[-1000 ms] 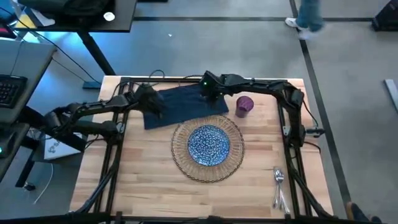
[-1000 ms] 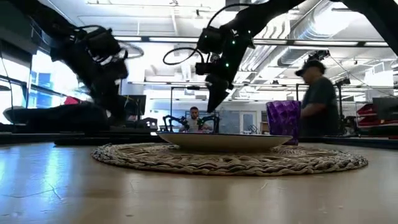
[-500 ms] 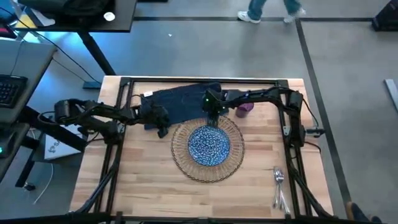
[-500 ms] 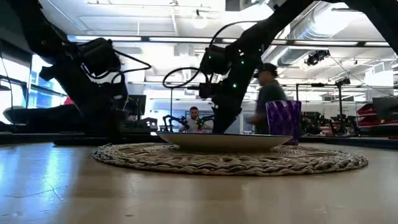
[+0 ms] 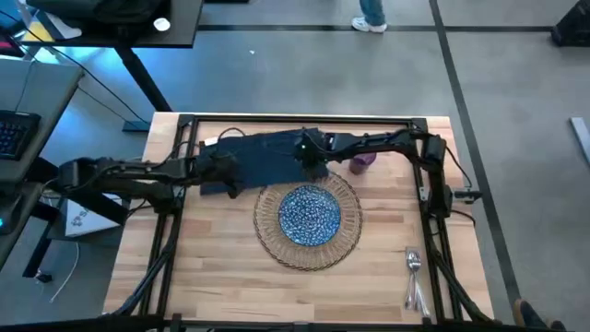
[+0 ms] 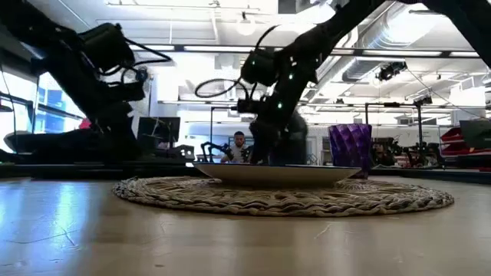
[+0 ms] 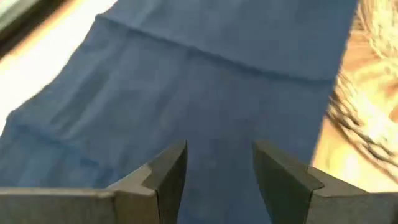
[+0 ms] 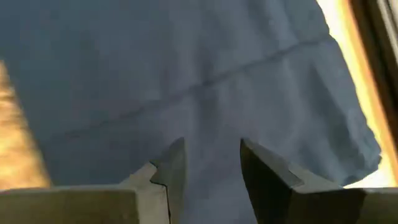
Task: Set table place
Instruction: Fold the blue table napkin
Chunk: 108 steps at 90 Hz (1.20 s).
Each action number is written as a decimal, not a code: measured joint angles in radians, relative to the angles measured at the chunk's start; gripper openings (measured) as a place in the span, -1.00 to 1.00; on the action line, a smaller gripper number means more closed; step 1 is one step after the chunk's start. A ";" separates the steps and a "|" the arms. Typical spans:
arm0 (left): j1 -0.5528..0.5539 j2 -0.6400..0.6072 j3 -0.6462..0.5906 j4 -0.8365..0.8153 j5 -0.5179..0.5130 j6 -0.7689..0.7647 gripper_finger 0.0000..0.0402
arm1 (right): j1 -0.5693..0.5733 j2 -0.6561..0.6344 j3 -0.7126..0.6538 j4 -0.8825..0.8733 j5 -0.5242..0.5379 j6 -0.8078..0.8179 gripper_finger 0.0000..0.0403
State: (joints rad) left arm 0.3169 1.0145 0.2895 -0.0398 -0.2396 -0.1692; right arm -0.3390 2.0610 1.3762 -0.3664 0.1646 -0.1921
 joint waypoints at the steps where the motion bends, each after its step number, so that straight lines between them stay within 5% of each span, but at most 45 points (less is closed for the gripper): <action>1: 0.000 0.000 -0.006 0.019 0.003 -0.004 -0.19 | -0.003 0.004 0.000 0.000 -0.003 0.000 -0.41; 11: 0.000 0.028 -0.077 0.093 0.014 -0.064 -0.19 | -0.030 0.032 0.002 -0.030 -0.025 -0.006 -0.41; 36: 0.042 0.036 -0.097 -0.087 -0.168 -0.174 -0.19 | -0.064 0.019 0.025 -0.149 0.237 0.002 -0.41; 67: 0.036 -0.007 0.029 -0.006 -0.084 -0.001 -0.19 | -0.034 -0.005 0.056 -0.104 -0.199 0.018 -0.41; 90: 0.037 0.105 -0.089 0.055 -0.058 -0.158 -0.19 | -0.021 0.009 0.000 -0.124 -0.163 -0.012 -0.41; 108: 0.049 0.157 -0.125 0.090 -0.075 -0.228 -0.19 | -0.036 -0.005 0.000 -0.187 -0.007 -0.084 -0.41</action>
State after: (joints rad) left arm 0.3656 1.1713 0.1642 0.0502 -0.3145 -0.3969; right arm -0.3747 2.0557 1.3766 -0.5538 0.1573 -0.2761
